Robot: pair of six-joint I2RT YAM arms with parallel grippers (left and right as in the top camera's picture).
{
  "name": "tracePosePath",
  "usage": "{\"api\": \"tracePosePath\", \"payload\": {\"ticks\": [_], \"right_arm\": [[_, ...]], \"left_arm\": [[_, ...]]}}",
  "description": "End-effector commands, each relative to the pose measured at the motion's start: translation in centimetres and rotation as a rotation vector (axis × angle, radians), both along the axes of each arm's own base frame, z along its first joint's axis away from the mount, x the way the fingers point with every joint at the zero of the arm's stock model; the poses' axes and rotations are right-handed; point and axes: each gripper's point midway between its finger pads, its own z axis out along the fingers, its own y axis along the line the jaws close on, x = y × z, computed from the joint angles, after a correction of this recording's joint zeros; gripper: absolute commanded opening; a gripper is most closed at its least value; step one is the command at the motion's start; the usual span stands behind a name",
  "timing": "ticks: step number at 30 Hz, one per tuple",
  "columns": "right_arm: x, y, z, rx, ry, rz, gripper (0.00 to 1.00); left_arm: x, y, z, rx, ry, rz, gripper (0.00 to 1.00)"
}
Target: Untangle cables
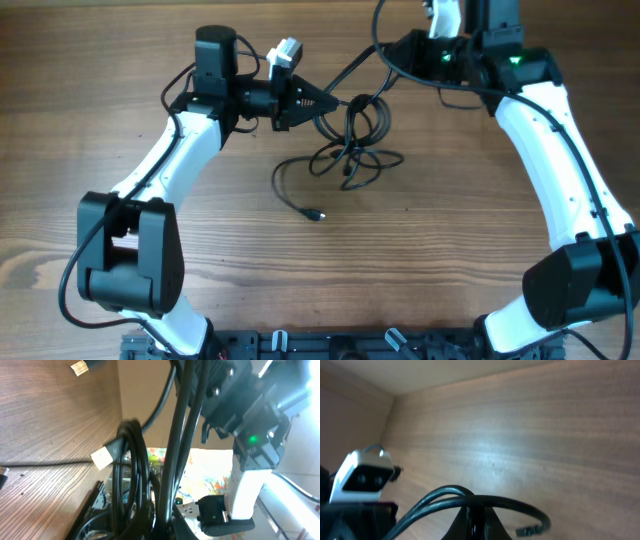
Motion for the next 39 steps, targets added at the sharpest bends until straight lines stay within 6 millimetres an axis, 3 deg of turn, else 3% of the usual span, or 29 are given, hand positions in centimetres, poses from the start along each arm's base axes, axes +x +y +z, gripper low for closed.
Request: {"api": "tracePosePath", "payload": {"ticks": [1,5,8,10,12,13,15,18,20,21,22,23,24,25,27,29,32,35,39], "right_arm": [[4.3,-5.2,0.7,-0.055,-0.087,-0.209,0.04],[6.1,-4.7,2.9,-0.021,-0.203,-0.215,0.04],[7.0,-5.3,5.8,0.087,-0.272,-0.221,0.06],[5.1,-4.7,7.2,0.281,-0.184,-0.11,0.04],[0.7,-3.2,8.7,0.485,-0.06,0.155,0.04],[-1.4,-2.5,8.3,0.514,-0.013,0.257,0.05],[-1.8,-2.9,6.6,0.466,0.016,0.236,0.04],[2.1,-6.6,3.2,0.235,-0.016,-0.045,0.04],[3.4,-8.6,0.9,0.087,-0.001,-0.201,0.05],[3.2,-9.2,-0.1,0.028,0.02,-0.232,0.12],[2.7,-9.3,-0.9,-0.006,0.043,-0.223,0.48],[1.8,-9.5,-1.8,-0.02,0.094,-0.224,0.76],[1.0,-9.5,-2.2,-0.035,0.124,-0.211,0.88],[0.4,-9.5,-2.4,-0.05,0.136,-0.196,0.94],[-1.1,-9.1,-1.7,-0.064,0.136,-0.15,0.94],[-3.6,-6.0,0.9,-0.018,0.013,0.123,0.92],[-6.2,-3.1,2.1,0.045,-0.047,0.325,0.9],[-7.5,-1.2,1.2,-0.066,-0.146,0.492,0.9],[-5.6,-2.1,-2.0,-0.206,-0.115,0.463,0.87]], "left_arm": [[-2.8,-1.0,1.3,-0.067,-0.005,-0.137,0.09],[-4.9,-3.6,1.3,-0.067,-0.003,-0.215,0.09],[-5.6,-4.4,1.3,-0.075,-0.037,-0.242,0.04],[-5.4,-4.2,1.3,-0.074,-0.043,-0.234,0.04],[-4.9,-3.9,1.1,-0.07,-0.062,-0.211,0.04],[-4.3,-3.5,1.0,-0.061,-0.065,-0.187,0.04],[-3.9,-3.2,0.9,-0.057,-0.066,-0.17,0.04],[-4.6,-3.3,1.3,-0.078,-0.059,-0.207,0.04],[-5.1,-3.8,1.2,-0.077,-0.052,-0.223,0.04],[-5.3,-4.1,1.2,-0.078,-0.053,-0.232,0.04],[-5.4,-4.1,1.2,-0.078,-0.053,-0.233,0.04],[-5.2,-4.0,1.3,-0.08,-0.062,-0.228,0.04],[-4.7,-3.7,1.3,-0.08,-0.09,-0.211,0.04],[-4.3,-3.4,1.2,-0.077,-0.108,-0.194,0.04],[-3.7,-2.8,1.2,-0.075,-0.118,-0.171,0.04],[-3.3,-2.2,1.2,-0.097,-0.229,-0.162,0.04],[-3.5,-2.1,1.4,-0.136,-0.396,-0.177,0.04],[-3.5,-2.1,1.5,-0.146,-0.452,-0.178,0.04],[-3.5,-2.1,1.5,-0.122,-0.318,-0.175,0.04]]}}
